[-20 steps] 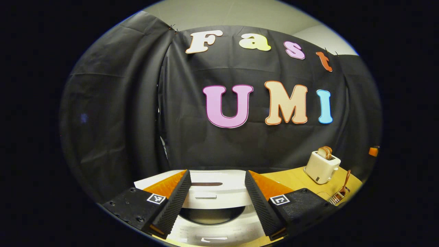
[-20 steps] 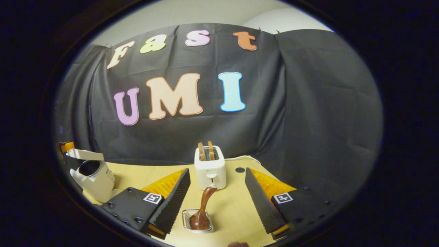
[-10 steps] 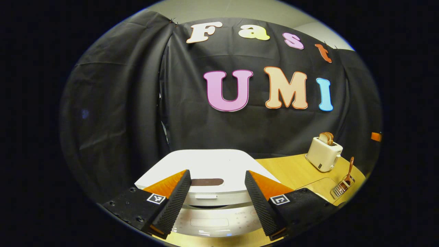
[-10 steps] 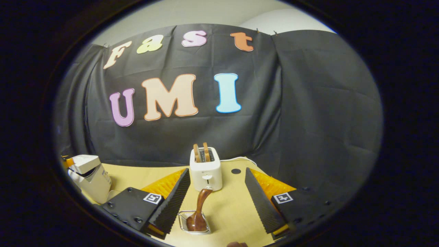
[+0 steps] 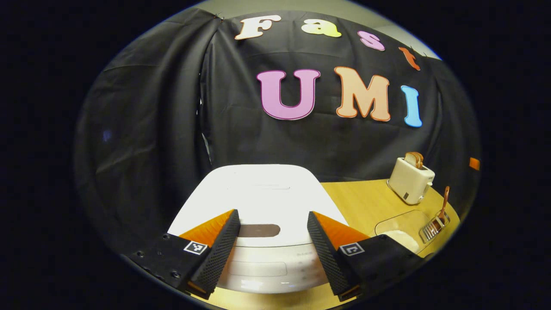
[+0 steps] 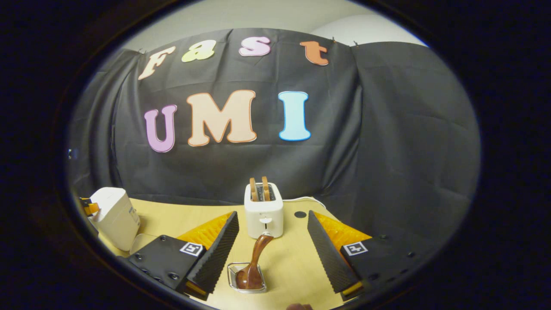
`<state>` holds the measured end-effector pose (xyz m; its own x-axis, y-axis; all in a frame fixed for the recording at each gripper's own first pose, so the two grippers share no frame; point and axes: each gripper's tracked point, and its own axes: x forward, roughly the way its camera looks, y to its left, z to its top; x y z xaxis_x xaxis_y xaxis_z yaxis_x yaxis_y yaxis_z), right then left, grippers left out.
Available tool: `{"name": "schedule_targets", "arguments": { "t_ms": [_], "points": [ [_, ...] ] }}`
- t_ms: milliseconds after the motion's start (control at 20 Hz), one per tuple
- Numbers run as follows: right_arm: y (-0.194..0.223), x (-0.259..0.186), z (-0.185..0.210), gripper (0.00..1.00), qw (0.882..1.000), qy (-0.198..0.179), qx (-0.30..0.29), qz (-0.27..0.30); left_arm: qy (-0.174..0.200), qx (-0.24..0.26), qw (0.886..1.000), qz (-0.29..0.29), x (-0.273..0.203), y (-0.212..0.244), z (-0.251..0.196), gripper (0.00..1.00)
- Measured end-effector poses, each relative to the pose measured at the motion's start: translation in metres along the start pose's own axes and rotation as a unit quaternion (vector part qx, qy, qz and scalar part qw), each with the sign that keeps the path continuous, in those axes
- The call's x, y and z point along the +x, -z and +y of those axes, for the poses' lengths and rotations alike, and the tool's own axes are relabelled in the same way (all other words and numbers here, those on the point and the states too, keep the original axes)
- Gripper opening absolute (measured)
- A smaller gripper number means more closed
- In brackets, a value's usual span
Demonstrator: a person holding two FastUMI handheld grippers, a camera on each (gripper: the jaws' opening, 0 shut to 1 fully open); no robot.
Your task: Close the left gripper, press the button to open the rice cooker; take a wooden spoon from the chopstick holder with the right hand, scoop a spoonful of rice and pour it into the rice cooker, then put the wooden spoon back into the chopstick holder.
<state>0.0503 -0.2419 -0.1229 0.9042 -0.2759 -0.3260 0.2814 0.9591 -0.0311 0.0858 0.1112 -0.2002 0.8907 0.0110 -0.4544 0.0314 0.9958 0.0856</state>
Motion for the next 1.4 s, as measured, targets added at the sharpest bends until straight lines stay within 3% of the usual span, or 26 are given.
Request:
{"name": "schedule_targets", "arguments": {
  "t_ms": [200, 400, 650, 700, 850, 1000, 1200, 1300, 1400],
  "points": [
    [0.000, 0.000, 0.013, 0.98, 1.000, -0.013, 0.003, 0.001, 0.003, -0.005, 1.000, 0.006, 0.000, 0.004, -0.001, 0.95],
    [-0.003, -0.002, 0.035, 0.98, 0.999, -0.038, 0.004, -0.004, 0.007, 0.023, 1.000, 0.007, -0.001, 0.001, 0.000, 0.94],
    [-0.001, -0.011, 0.052, 0.98, 0.998, -0.060, -0.005, -0.005, -0.022, 0.011, 0.999, -0.029, -0.008, -0.012, 0.023, 0.95],
    [-0.002, -0.012, 0.051, 0.98, 0.998, -0.060, -0.008, -0.005, -0.024, 0.003, 0.999, -0.034, -0.011, -0.015, 0.024, 1.00],
    [-0.003, -0.013, 0.050, 0.98, 0.998, -0.060, -0.004, -0.006, -0.026, 0.001, 1.000, 0.009, -0.011, 0.009, 0.025, 0.97],
    [-0.006, -0.015, 0.053, 0.98, 0.998, -0.062, 0.001, -0.010, -0.033, -0.012, 0.999, 0.009, -0.012, 0.008, 0.027, 0.97],
    [-0.009, -0.022, 0.069, 0.98, 0.996, -0.082, -0.001, -0.019, -0.023, -0.006, 1.000, -0.015, -0.012, 0.001, 0.021, 0.98],
    [-0.013, -0.027, 0.078, 1.00, 0.995, -0.095, 0.006, -0.025, -0.023, 0.005, 1.000, 0.000, -0.022, 0.006, 0.018, 0.96],
    [-0.018, -0.035, 0.091, 0.98, 0.993, -0.111, 0.012, -0.035, -0.014, 0.001, 0.999, -0.037, -0.042, -0.013, 0.006, 0.96]
  ]
}}
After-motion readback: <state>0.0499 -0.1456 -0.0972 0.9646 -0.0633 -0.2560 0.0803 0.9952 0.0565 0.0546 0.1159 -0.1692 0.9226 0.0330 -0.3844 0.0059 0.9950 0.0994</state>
